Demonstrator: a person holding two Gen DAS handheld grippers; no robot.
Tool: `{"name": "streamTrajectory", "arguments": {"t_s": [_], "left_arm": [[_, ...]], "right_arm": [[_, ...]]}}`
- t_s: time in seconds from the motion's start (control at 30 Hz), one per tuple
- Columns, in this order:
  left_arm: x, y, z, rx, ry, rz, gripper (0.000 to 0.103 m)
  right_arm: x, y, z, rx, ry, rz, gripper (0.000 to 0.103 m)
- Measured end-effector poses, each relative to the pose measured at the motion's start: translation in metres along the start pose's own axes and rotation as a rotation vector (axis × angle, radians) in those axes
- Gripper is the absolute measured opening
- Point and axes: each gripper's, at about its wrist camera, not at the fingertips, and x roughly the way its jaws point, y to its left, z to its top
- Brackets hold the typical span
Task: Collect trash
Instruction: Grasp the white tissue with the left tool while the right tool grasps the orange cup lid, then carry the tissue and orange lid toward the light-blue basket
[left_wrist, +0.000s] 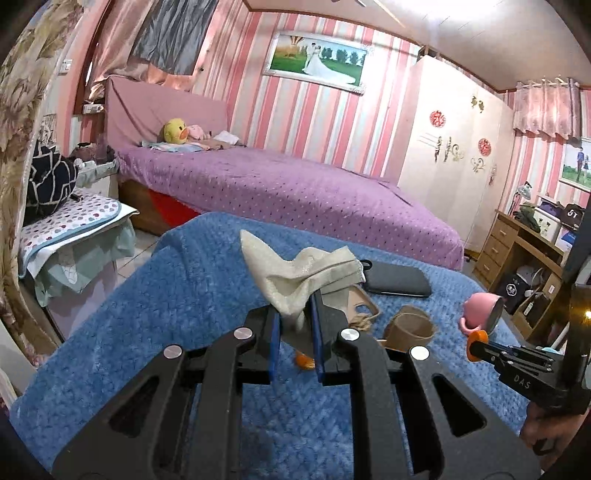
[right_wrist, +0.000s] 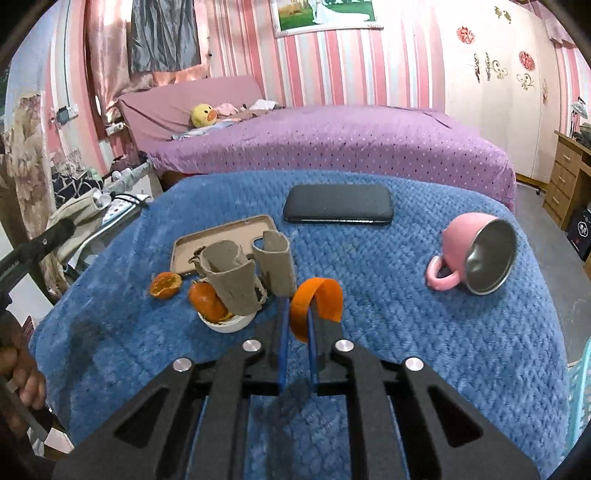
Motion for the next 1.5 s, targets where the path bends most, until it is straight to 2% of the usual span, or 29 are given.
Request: {"name": "streamTrajectory", "arguments": {"t_s": [0.37,0.8,1.5], "left_arm": [[0.003,-0.048,-0.008,0.048,0.029,-0.054,0.013],[0.0,-0.112,-0.019,0.097,0.041,-0.159,0.013],[-0.012,-0.207,-0.041,0.184,0.04,-0.325,0.013]], "right_arm": [[-0.059,-0.032,-0.005,0.022,-0.092,-0.029,0.009],[-0.117,-0.08,-0.016,0.066,-0.167,-0.057,0.009],[-0.181,-0.184,-0.042,0.176,-0.21,-0.229,0.009]]}}
